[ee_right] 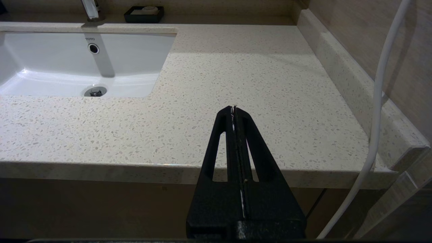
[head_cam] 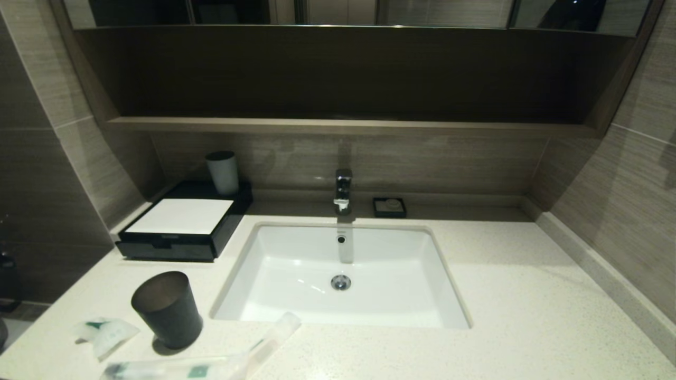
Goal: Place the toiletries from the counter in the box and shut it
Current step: Pick up the cup
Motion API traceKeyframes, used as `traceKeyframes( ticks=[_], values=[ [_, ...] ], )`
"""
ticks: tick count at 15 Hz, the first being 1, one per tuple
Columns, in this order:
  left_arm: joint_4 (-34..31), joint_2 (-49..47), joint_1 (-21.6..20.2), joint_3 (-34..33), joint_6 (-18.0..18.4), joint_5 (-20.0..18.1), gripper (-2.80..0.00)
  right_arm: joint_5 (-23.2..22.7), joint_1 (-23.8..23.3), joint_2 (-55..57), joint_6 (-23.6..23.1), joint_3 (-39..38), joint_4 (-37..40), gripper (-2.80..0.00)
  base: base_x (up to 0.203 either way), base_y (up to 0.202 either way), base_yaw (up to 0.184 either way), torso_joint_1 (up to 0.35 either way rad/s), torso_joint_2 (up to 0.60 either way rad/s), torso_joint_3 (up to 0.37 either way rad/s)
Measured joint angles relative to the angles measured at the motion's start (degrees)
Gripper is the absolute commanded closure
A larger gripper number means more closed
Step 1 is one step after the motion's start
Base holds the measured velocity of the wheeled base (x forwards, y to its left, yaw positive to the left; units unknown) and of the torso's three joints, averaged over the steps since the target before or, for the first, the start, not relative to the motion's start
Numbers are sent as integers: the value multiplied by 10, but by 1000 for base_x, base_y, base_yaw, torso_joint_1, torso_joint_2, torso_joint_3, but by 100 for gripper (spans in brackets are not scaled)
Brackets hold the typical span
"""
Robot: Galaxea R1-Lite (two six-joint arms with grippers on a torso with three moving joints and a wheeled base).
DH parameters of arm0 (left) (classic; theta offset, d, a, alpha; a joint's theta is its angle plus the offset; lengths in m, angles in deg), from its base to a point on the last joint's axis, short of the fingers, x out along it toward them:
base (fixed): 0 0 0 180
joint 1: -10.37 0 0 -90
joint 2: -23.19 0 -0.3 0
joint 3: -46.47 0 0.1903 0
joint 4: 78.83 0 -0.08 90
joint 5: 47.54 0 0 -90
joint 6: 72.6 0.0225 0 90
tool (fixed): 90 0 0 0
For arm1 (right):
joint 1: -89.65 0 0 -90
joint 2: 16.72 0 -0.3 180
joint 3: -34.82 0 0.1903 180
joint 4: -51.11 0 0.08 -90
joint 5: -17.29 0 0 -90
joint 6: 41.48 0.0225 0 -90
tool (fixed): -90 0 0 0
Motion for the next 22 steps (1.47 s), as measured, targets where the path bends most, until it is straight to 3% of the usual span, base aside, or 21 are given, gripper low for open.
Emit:
traceKeyframes(
  ticks=[4,8,13,15,19,22],
  values=[
    [38,-47,10,-55,31,6,0,0,0,0,0,0,0,0,0,0,0,0,0,0],
    [173,-70,37,-114,40,15,0,0,0,0,0,0,0,0,0,0,0,0,0,0],
    [199,-102,77,-149,39,5,0,0,0,0,0,0,0,0,0,0,0,0,0,0],
    [279,-126,103,-197,41,5,0,0,0,0,0,0,0,0,0,0,0,0,0,0],
    [474,-197,117,-285,31,16,0,0,0,0,0,0,0,0,0,0,0,0,0,0],
    [597,-233,122,-328,51,63,0,0,0,0,0,0,0,0,0,0,0,0,0,0]
  ],
)
